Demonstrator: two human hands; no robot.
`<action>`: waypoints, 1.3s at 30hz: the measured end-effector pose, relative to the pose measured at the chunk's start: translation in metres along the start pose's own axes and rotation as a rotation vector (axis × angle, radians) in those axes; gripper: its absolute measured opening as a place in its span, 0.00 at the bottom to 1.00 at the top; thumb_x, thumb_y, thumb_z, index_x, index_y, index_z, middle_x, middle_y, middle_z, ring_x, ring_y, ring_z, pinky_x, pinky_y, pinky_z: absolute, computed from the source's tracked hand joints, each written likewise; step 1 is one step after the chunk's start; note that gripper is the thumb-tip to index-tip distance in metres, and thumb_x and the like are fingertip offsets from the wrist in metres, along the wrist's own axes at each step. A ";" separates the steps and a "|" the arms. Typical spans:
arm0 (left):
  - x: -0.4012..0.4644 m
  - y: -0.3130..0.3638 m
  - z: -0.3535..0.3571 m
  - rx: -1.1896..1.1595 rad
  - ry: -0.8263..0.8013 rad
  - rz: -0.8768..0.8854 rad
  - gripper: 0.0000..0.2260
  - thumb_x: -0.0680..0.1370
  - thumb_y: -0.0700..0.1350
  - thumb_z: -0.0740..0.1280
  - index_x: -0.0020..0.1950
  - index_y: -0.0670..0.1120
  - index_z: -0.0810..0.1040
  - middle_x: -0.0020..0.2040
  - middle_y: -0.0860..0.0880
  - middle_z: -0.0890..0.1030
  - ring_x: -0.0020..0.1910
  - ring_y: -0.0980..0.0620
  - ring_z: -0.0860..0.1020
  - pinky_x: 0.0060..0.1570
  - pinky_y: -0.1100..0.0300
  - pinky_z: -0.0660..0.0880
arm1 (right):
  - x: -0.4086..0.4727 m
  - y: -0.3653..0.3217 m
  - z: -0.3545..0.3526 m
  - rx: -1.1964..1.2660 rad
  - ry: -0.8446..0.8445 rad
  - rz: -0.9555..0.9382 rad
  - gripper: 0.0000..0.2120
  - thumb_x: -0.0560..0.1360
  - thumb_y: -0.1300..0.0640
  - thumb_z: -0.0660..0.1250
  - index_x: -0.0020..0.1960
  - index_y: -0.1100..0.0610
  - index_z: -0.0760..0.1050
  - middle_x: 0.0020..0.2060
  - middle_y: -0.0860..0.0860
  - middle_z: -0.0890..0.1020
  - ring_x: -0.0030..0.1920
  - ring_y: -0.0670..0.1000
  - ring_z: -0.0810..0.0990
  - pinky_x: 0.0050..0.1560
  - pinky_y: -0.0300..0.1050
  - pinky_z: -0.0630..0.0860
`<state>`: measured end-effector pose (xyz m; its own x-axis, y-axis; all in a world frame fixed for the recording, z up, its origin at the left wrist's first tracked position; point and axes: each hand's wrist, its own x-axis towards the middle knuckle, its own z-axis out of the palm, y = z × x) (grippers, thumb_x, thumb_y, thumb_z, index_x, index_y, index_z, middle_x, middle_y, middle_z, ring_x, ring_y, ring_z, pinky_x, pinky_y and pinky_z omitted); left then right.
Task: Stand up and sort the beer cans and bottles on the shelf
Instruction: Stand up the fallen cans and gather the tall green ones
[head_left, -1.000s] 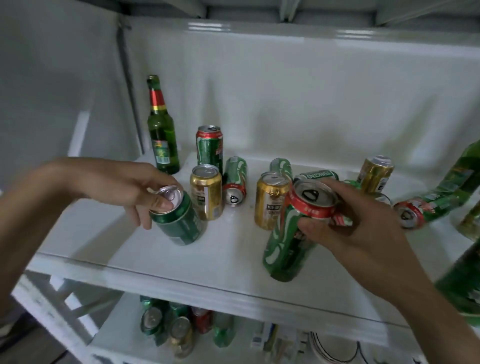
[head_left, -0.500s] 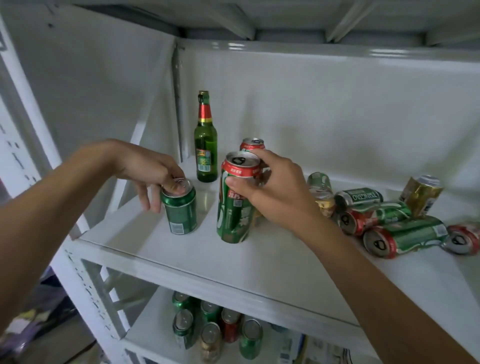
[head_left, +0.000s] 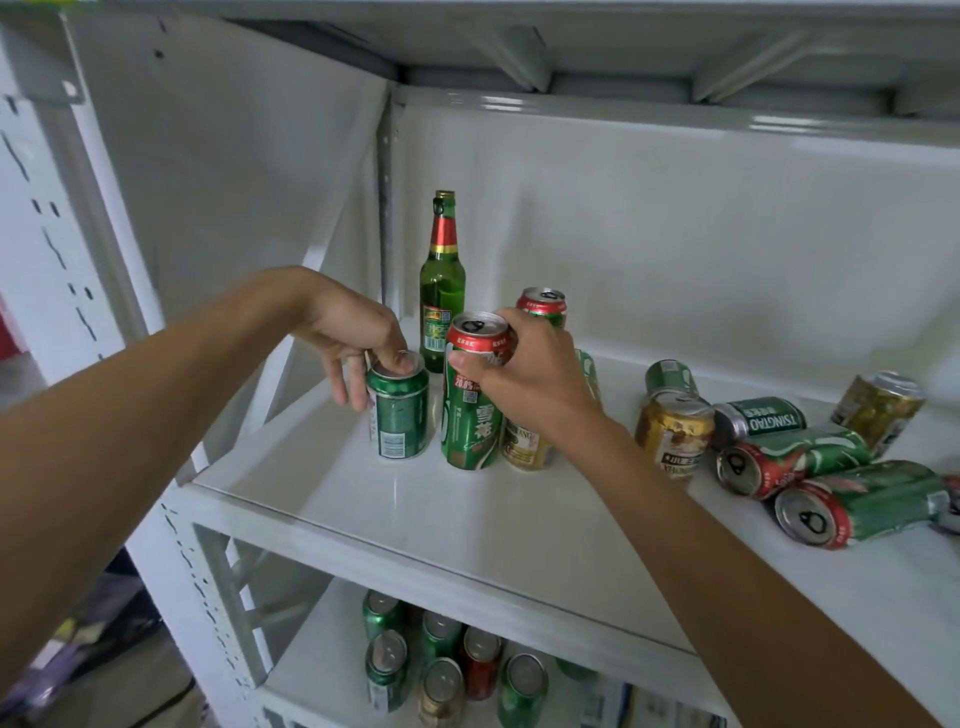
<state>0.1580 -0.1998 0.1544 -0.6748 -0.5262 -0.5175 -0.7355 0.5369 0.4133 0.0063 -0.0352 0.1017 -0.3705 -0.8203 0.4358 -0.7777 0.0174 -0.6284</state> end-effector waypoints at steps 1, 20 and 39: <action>0.001 0.001 0.000 0.000 -0.001 0.007 0.15 0.85 0.48 0.62 0.66 0.41 0.79 0.58 0.38 0.85 0.51 0.39 0.87 0.59 0.41 0.82 | 0.001 0.000 0.003 -0.012 -0.006 0.008 0.18 0.72 0.45 0.76 0.59 0.51 0.80 0.46 0.44 0.83 0.44 0.42 0.80 0.46 0.37 0.74; -0.009 -0.009 -0.011 0.030 0.556 0.311 0.14 0.79 0.52 0.71 0.63 0.66 0.76 0.59 0.64 0.82 0.55 0.59 0.82 0.60 0.52 0.75 | -0.037 0.019 -0.058 0.028 0.135 -0.258 0.17 0.75 0.58 0.75 0.62 0.60 0.80 0.62 0.52 0.84 0.61 0.49 0.81 0.63 0.47 0.78; 0.099 0.266 0.228 0.416 0.672 1.041 0.30 0.75 0.41 0.74 0.75 0.54 0.71 0.76 0.49 0.67 0.72 0.46 0.71 0.53 0.46 0.81 | -0.185 0.213 -0.213 -0.656 -0.102 0.087 0.43 0.74 0.40 0.71 0.82 0.42 0.52 0.83 0.45 0.49 0.83 0.51 0.44 0.82 0.54 0.52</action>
<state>-0.0911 0.0415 0.0421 -0.8996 0.0975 0.4256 0.1385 0.9881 0.0662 -0.1987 0.2419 0.0247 -0.4207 -0.8498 0.3177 -0.9069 0.4032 -0.1223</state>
